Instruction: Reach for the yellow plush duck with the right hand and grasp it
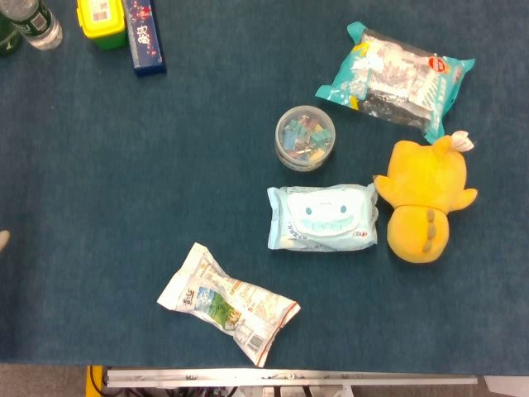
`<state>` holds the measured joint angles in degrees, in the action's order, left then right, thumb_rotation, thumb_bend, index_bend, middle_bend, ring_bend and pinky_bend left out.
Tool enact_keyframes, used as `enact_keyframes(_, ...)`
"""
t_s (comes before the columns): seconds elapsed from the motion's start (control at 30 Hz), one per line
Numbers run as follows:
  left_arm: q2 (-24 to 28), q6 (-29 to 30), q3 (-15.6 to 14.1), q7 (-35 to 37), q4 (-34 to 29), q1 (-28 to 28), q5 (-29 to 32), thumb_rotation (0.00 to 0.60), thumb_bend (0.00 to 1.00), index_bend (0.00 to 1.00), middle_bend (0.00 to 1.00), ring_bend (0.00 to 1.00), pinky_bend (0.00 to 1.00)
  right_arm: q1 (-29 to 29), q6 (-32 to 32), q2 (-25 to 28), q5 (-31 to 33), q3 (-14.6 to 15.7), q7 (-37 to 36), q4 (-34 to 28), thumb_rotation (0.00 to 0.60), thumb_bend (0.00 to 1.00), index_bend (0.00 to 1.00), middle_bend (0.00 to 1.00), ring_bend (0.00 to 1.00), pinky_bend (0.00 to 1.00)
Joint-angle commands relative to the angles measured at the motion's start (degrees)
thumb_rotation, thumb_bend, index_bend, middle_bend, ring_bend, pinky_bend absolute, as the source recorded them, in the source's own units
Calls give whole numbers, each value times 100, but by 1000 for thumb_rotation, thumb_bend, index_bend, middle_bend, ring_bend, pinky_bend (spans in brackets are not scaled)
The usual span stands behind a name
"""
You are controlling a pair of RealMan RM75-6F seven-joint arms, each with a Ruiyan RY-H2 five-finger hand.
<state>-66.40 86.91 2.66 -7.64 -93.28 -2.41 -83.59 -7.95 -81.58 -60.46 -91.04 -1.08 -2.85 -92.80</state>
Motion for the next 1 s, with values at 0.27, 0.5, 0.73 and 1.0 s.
enact_keyframes(0.27,-1,29,-12,3,6,25,1,600,117,126,83,95,45,-103,149,-57,19,-17,-116,44,600,0,34,201,0,0)
enact_keyframes(0.5,-10,15,-12,-5,5,13,-8,600,117,126,83,94,45,-324,557,-16,199,-82,-252,-147,600,0,34,201,0,0)
enact_keyframes(0.73,-7,25,-11,10,23,29,14,600,117,126,83,95,45,-594,1101,-41,522,-176,-388,-363,453,0,35,185,0,0)
enact_keyframes(1.0,-18,3,-5,6,40,29,51,600,117,126,83,95,45,-1008,1630,-270,605,-303,-777,-216,130,0,61,147,0,0)
